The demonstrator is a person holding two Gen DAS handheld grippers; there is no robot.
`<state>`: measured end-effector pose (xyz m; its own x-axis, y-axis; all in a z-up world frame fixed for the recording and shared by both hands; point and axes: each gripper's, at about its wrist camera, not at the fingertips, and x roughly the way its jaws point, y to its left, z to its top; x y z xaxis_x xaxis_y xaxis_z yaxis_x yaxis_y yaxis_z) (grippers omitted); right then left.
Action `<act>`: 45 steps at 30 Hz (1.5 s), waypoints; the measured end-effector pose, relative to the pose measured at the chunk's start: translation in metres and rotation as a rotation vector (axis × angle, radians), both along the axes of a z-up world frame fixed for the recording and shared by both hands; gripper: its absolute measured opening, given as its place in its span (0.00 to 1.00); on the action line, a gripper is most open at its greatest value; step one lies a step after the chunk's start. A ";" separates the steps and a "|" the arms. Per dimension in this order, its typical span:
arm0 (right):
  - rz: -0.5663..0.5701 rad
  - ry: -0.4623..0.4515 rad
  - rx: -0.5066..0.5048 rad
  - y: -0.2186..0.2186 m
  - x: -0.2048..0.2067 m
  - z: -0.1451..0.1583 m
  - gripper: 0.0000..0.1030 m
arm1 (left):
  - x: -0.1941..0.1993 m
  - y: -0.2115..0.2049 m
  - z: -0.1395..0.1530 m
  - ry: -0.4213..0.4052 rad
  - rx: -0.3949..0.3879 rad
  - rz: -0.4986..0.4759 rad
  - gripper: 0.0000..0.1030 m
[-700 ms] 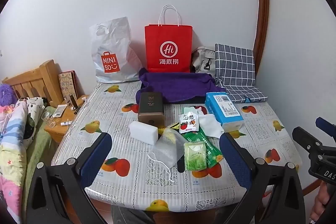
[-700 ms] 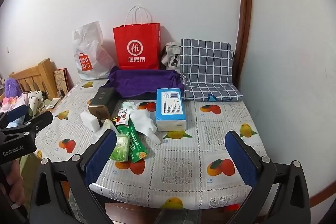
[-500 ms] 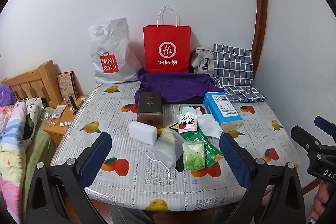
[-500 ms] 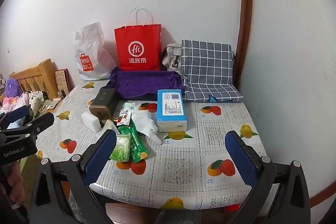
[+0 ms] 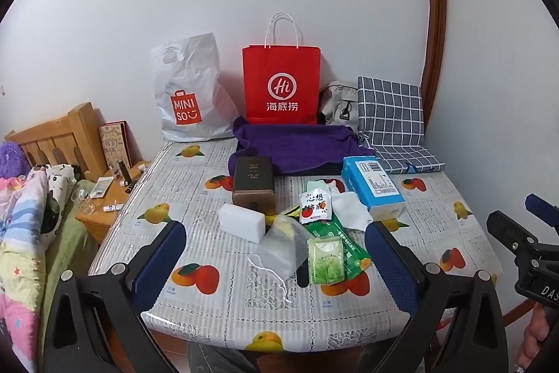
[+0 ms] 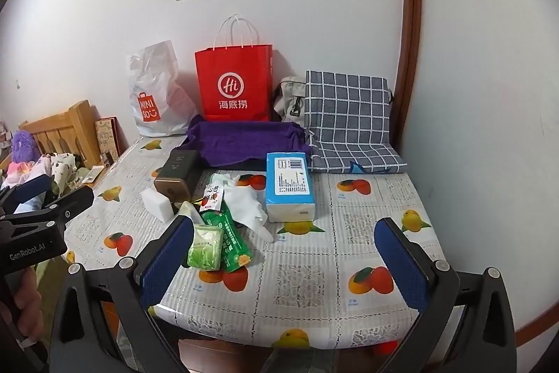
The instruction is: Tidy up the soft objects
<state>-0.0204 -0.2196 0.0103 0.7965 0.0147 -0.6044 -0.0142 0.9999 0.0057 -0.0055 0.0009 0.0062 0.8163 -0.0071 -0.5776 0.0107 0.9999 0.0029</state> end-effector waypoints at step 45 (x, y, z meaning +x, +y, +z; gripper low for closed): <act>0.002 -0.007 0.007 0.000 -0.003 0.004 0.99 | -0.004 0.009 0.006 0.001 -0.002 0.010 1.00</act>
